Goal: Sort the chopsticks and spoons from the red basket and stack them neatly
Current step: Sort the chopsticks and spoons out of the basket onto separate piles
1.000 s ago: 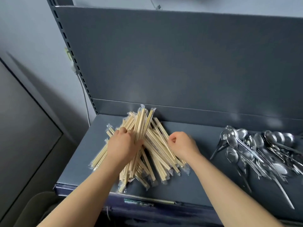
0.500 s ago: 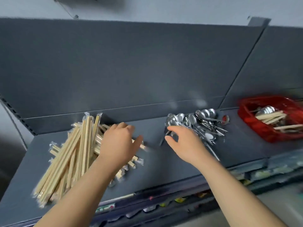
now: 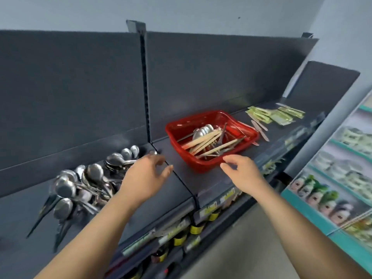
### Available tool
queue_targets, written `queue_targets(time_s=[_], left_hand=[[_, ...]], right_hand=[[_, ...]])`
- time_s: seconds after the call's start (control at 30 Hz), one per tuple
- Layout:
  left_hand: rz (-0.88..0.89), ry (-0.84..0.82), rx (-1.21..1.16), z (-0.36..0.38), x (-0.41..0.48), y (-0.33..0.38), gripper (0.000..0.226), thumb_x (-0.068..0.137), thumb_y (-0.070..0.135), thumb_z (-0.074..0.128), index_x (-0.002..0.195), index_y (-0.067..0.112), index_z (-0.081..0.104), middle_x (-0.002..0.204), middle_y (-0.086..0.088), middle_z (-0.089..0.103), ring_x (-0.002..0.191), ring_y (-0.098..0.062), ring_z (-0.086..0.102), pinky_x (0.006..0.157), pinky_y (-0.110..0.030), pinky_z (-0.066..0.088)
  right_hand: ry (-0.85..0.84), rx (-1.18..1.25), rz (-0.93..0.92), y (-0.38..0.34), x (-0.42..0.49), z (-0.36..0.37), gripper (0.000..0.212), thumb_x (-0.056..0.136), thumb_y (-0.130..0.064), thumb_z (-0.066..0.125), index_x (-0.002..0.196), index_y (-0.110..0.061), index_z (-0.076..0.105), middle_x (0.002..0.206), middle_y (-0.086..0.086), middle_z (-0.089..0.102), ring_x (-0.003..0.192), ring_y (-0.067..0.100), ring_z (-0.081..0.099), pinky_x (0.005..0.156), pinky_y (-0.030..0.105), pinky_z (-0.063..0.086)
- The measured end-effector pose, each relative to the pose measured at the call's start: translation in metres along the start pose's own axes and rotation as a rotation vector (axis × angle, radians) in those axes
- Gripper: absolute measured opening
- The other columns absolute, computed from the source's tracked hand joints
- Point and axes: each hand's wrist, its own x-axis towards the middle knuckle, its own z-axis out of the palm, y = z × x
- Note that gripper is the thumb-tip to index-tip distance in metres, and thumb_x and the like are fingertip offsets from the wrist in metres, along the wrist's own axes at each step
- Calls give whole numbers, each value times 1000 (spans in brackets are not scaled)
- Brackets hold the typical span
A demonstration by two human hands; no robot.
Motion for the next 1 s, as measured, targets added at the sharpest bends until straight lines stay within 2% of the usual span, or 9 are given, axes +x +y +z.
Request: queue_targets(time_s=[0.13,0.33,0.5,0.6,0.67,0.77,0.9,1.0], left_hand=[[-27,-8,-63,51,58,44,33,88,38,63,109,13,69,107,-3,71,97,-22,65,83,-31,50],[-133,-11,-95,87,131,60,31,89,32,63,112,11,69,106,-3,71,97,-20,65,78,-23,44],[-183,-24,-74,115,181,46,24,88,32,62,89,11,73,80,0,69,75,-18,63,60,-23,39],[-240,-70,-65,134,207,34,29,87,35,63,82,7,70,77,-6,69,76,-26,64,62,-35,46],[-252,-128,-47,144,219,30,34,82,43,68,83,10,69,78,-3,68,74,-23,63,67,-38,50],[-248,-293,-65,154,228,33,30,72,43,78,90,23,66,87,8,66,79,-10,61,71,-28,52],[-235,-510,17,168,226,38,34,65,44,82,91,30,65,87,13,63,78,-4,59,70,-24,51],[-219,-552,65,173,223,37,28,67,41,82,87,31,66,85,12,61,74,-3,56,63,-21,45]], right_hand=[[38,47,19,56,52,-41,34,94,-28,60,124,-13,64,122,1,66,115,17,59,101,35,46],[19,101,-30,91,124,-57,30,94,-22,60,121,-11,66,117,0,68,109,14,61,90,23,44],[-42,129,-50,100,182,-45,33,94,-23,61,124,-12,65,122,-1,66,107,8,59,89,19,41],[-84,118,-49,103,211,-38,33,93,-23,62,124,-13,65,122,-2,66,109,8,59,90,18,41],[-133,78,-67,107,228,-34,31,91,-24,64,121,-14,67,120,-3,67,109,8,60,92,21,44],[-270,2,-114,113,247,-34,22,88,-24,68,109,-20,73,109,-9,71,99,3,64,91,24,51],[-459,-50,-143,115,263,-36,12,82,-25,73,94,-26,77,90,-16,72,88,-3,66,86,25,55],[-590,-79,-158,115,271,-32,10,79,-25,76,88,-27,78,85,-17,73,84,-4,66,83,23,55]])
